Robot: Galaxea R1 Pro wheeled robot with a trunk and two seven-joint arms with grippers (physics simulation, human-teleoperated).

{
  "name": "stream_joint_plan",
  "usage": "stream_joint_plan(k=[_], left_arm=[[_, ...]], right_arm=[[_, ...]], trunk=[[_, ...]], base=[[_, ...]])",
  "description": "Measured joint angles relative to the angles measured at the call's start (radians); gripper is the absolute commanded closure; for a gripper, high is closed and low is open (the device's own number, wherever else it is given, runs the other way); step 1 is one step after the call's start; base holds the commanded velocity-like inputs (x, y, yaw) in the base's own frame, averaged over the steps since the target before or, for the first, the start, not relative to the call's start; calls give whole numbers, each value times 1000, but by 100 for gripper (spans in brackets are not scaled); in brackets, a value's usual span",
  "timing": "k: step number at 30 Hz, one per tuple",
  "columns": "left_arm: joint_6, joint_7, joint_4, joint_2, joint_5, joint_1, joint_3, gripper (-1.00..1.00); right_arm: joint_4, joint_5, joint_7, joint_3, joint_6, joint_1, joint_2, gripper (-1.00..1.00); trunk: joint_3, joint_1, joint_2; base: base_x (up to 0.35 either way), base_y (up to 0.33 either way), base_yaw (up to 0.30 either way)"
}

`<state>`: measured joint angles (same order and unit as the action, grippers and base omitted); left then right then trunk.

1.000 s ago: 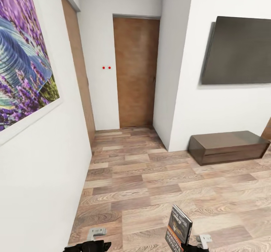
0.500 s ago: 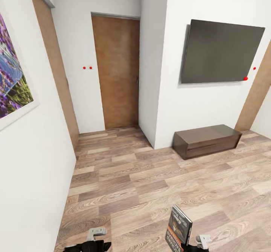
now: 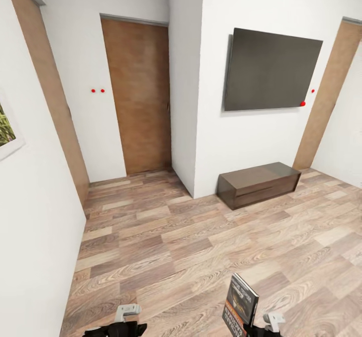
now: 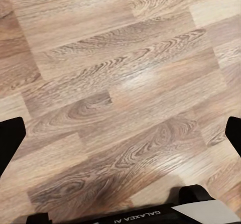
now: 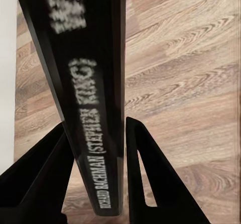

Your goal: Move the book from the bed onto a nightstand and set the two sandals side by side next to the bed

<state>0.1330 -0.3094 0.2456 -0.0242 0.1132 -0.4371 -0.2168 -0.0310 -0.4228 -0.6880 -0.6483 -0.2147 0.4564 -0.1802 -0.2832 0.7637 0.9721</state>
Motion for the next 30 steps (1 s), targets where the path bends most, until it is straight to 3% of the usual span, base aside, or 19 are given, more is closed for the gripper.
stream_joint_plan(k=[5, 10, 13, 17, 22, 30], left_arm=[[1, 2, 0, 7, 2, 0, 1, -100], [-2, 2, -47, 49, 4, 0, 3, -100], [-15, 2, -65, 58, 5, 0, 5, -100], [-25, 3, -109, 60, 23, 0, 7, -100], [-50, 40, -142, 62, 78, 0, 6, -100], [-58, 86, -168, 61, 90, 0, 7, -100]], right_arm=[[0, 1, 1, 1, -1, 0, -3, 100], [10, 1, 2, 3, -1, -5, -6, 100], [33, 1, 2, 5, -3, -7, -7, 100], [50, 2, 3, 3, -2, -8, -7, 100], [57, 3, 3, 2, -2, -9, -7, 100], [69, 3, 3, 2, -1, -10, -6, 100]], trunk=[[0, 0, 0], [0, 0, 0], [0, 0, 0], [0, 0, 0], [0, 0, 0], [0, 0, 0]], base=[[0, 0, -55], [10, 0, -101], [94, 0, -147], [147, 0, -147], [178, 0, -69], [177, 0, -6]])
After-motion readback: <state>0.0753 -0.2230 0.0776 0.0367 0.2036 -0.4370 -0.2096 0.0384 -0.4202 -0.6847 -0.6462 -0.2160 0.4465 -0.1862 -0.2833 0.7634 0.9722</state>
